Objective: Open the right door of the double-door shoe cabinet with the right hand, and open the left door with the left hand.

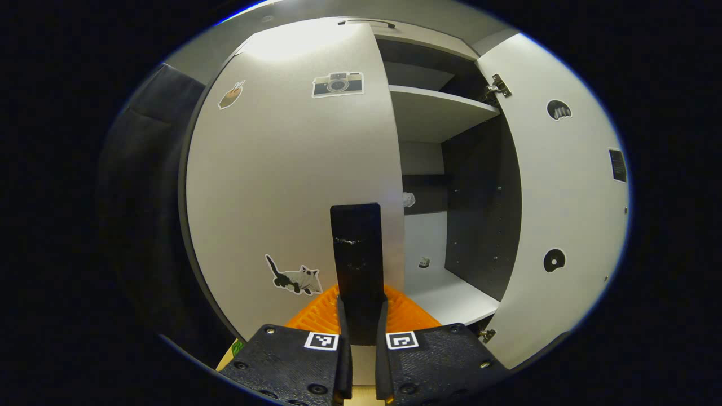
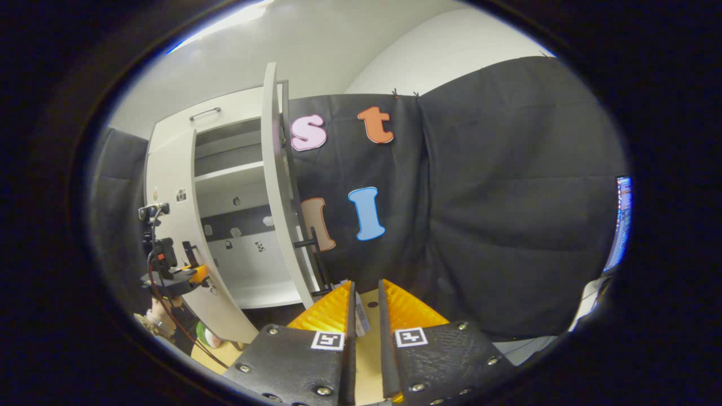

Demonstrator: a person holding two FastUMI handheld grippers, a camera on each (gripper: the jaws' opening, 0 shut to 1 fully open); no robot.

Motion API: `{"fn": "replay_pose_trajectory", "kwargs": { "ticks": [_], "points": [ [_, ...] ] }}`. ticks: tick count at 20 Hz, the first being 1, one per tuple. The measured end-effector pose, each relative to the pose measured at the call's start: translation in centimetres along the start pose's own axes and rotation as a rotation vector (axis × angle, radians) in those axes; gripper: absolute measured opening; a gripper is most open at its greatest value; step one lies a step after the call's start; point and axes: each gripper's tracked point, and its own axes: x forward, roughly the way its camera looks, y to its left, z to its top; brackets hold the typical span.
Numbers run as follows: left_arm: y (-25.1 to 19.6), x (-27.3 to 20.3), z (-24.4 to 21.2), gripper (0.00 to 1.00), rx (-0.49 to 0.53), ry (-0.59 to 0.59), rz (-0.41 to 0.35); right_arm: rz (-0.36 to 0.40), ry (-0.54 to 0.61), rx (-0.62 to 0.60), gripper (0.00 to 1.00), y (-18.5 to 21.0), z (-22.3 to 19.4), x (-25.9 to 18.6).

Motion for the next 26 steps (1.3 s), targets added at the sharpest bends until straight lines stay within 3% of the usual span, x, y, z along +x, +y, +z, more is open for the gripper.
{"fn": "replay_pose_trajectory", "kwargs": {
  "ticks": [11,18,20,21,26],
  "points": [
    [0.5,0.0,-0.1,0.14,-0.021,0.035,-0.052,0.068,0.03,-0.018,0.18,0.8,-0.3,1.0],
    [1.2,-0.3,-0.3,0.14,-0.048,0.054,-0.103,0.113,0.053,-0.063,0.18,3.7,-0.2,4.5],
    [1.4,-0.4,-0.4,0.14,-0.05,0.058,-0.102,0.12,0.053,-0.072,0.24,4.1,-0.2,4.7],
    [1.6,-0.5,-0.4,0.14,-0.048,0.058,-0.096,0.125,0.053,-0.072,0.18,4.4,-0.2,4.7],
    [2.3,-1.3,-0.5,0.14,-0.066,0.053,-0.073,0.133,0.068,-0.079,0.18,5.0,-0.8,4.9]
  ]
}}
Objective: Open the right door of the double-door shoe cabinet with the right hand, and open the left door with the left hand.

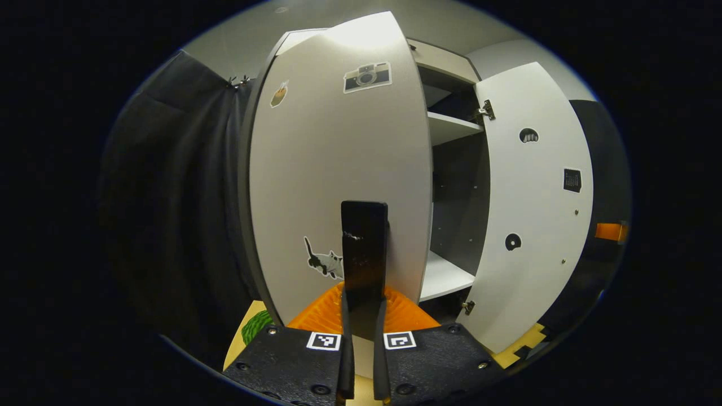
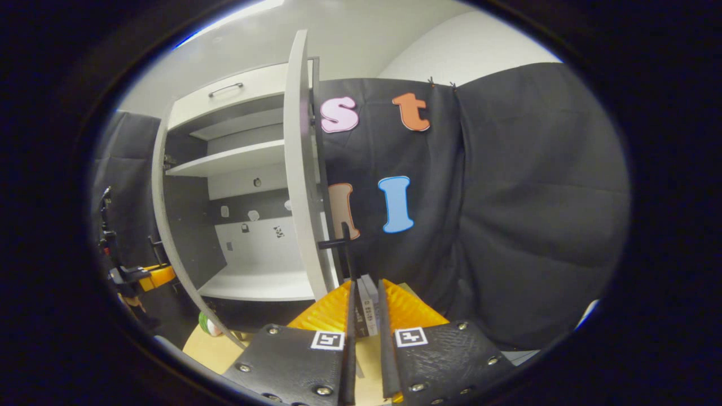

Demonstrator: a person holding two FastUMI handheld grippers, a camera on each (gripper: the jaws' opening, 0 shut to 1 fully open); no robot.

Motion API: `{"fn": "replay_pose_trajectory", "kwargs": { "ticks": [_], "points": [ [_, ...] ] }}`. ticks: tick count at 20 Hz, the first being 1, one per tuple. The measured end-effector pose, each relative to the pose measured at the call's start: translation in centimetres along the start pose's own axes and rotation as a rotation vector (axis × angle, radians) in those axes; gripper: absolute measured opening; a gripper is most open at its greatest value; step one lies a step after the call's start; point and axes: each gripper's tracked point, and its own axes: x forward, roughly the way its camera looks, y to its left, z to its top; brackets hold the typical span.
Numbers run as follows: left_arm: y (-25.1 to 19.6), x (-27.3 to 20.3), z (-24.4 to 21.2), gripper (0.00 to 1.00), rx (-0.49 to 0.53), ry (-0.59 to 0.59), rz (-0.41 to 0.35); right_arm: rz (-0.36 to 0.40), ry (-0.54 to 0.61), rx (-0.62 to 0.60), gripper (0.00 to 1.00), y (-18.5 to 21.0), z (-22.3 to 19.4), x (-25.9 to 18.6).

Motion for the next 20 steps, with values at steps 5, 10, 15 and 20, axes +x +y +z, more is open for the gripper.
{"fn": "replay_pose_trajectory", "kwargs": {
  "ticks": [5,10,15,20],
  "points": [
    [0.8,-0.3,0.0,0.13,-0.012,0.003,0.029,0.013,-0.01,-0.018,0.18,1.2,0.6,-0.2],
    [1.7,-0.9,-0.2,0.1,0.016,0.028,0.043,0.037,-0.002,-0.008,0.19,2.5,0.1,0.0],
    [2.5,-1.6,-0.5,0.05,0.005,0.041,0.083,0.034,0.016,-0.017,0.18,3.0,-0.6,-0.1],
    [3.8,-2.0,-0.3,0.01,0.008,0.035,0.13,0.043,0.008,-0.02,0.18,3.7,-0.4,0.1]
  ]
}}
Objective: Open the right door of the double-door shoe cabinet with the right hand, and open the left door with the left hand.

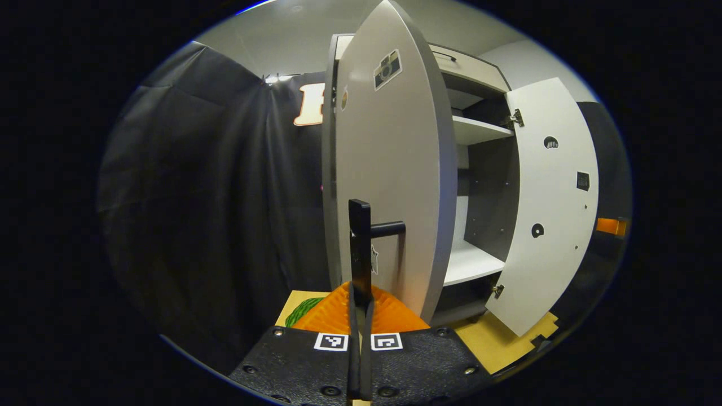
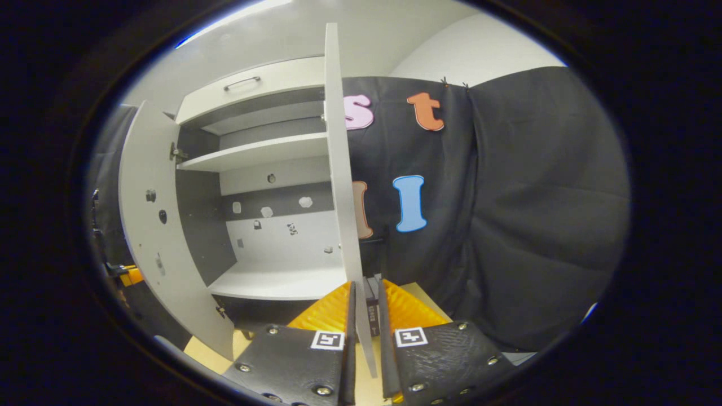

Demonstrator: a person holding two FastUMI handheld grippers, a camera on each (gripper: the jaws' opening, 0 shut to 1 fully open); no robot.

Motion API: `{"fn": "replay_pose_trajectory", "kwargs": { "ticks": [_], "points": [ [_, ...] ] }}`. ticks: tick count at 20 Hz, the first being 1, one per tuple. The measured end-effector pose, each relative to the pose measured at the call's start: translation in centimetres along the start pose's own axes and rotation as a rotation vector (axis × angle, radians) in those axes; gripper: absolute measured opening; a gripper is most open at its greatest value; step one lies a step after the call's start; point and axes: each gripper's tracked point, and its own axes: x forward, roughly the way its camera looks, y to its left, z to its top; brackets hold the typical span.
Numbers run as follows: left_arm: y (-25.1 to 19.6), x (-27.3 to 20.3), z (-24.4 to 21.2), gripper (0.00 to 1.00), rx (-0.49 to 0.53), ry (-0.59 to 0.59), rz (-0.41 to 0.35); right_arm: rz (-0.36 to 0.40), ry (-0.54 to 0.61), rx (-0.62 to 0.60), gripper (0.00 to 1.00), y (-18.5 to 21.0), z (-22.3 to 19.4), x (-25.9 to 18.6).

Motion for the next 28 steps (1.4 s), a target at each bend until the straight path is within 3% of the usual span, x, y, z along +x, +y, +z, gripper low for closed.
{"fn": "replay_pose_trajectory", "kwargs": {
  "ticks": [7,8,9,12,13,14,28],
  "points": [
    [2.0,-0.3,0.0,0.0,-0.007,-0.001,0.075,0.014,0.011,-0.02,0.18,1.1,-0.6,0.4],
    [1.9,-0.4,0.0,0.0,-0.02,-0.004,0.061,0.012,0.011,-0.019,0.29,1.1,-0.6,0.3],
    [1.7,-0.3,0.2,0.0,-0.035,-0.008,0.055,0.01,0.011,-0.015,0.18,1.1,-0.6,0.4],
    [1.6,-0.2,0.0,0.0,-0.029,0.001,0.043,-0.001,0.01,-0.009,0.18,1.0,-0.7,0.2],
    [1.7,-0.3,-0.1,0.03,-0.023,0.002,0.041,-0.006,0.009,-0.011,0.29,0.9,-0.6,0.1],
    [1.8,-0.3,-0.1,0.0,-0.02,0.002,0.04,-0.01,0.009,-0.011,0.18,0.8,-0.6,0.0],
    [1.8,-0.7,-0.3,0.02,-0.051,0.0,0.041,0.003,0.0,-0.031,0.19,0.7,-0.4,-0.5]
  ]
}}
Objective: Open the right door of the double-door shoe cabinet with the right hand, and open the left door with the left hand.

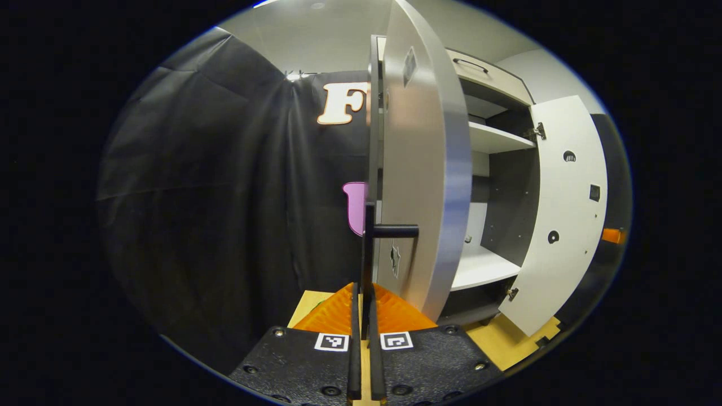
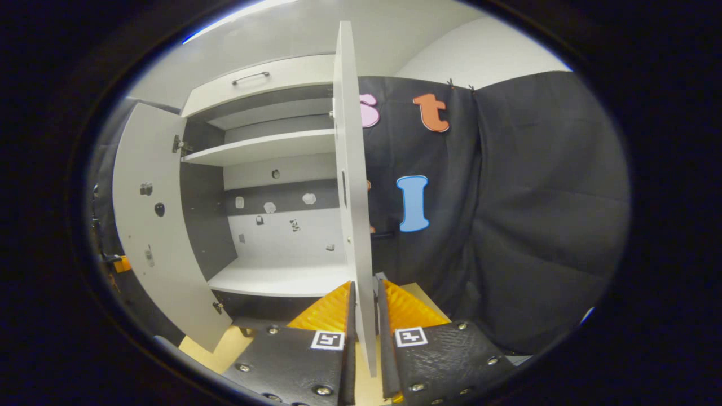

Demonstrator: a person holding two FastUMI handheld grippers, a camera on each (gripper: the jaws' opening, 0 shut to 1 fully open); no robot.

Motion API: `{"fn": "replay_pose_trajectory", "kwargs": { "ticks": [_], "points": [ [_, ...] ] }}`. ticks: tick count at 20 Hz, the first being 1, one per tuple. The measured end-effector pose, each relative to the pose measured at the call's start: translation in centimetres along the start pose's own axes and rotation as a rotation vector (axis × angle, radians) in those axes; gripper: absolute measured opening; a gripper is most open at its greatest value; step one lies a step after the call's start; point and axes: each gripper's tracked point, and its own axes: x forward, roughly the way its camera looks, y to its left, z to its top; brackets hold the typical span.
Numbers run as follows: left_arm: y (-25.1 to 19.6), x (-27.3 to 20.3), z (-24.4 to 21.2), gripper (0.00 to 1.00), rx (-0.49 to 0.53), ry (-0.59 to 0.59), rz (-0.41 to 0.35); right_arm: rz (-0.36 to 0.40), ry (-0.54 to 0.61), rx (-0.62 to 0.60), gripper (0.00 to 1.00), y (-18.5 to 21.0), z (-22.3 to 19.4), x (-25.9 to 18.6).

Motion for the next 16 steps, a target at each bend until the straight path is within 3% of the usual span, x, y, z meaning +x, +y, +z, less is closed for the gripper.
{"fn": "replay_pose_trajectory", "kwargs": {
  "ticks": [1,2,5,7,13,15,16],
  "points": [
    [0.3,-0.1,0.1,0.17,0.009,-0.002,0.01,0.001,-0.003,-0.003,0.18,0.0,0.1,0.0],
    [1.2,-0.1,0.1,0.22,0.001,-0.002,0.02,-0.002,-0.006,-0.007,0.19,-0.2,0.1,-0.1],
    [3.8,-0.6,-0.1,0.75,-0.013,0.004,0.04,-0.012,-0.004,-0.017,0.18,-0.5,0.0,0.2],
    [3.7,-0.6,-0.1,0.93,-0.011,0.009,0.037,-0.015,0.013,-0.024,0.18,-0.5,-0.6,0.3],
    [3.7,-1.0,0.0,0.96,-0.024,0.035,0.058,-0.009,0.028,-0.034,0.19,1.1,-1.0,0.4],
    [3.6,-2.0,1.2,0.94,-0.025,0.002,0.068,-0.004,0.028,-0.038,0.19,1.6,-0.9,0.3],
    [3.5,-2.5,2.3,0.97,-0.018,-0.021,0.07,0.003,0.026,-0.032,0.19,2.1,-0.8,0.3]
  ]
}}
